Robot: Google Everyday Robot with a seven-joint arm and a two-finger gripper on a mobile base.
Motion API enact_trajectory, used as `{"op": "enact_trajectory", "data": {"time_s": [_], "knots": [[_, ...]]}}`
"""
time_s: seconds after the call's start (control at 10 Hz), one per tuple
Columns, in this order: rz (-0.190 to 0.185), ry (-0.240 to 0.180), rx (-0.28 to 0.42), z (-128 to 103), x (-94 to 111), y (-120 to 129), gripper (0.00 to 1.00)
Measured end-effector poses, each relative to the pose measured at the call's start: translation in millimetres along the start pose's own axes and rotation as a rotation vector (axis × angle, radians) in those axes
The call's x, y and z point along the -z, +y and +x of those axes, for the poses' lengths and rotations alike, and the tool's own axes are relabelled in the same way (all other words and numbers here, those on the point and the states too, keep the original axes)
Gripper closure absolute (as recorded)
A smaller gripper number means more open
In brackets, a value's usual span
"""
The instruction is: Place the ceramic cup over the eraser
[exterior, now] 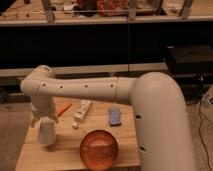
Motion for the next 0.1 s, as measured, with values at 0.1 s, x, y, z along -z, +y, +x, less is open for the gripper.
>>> {"op": "enact_trajectory", "data": {"time_s": [0.1], "knots": [[0.024, 0.0, 0.006, -0.3, 0.4, 2.5, 0.2]]}}
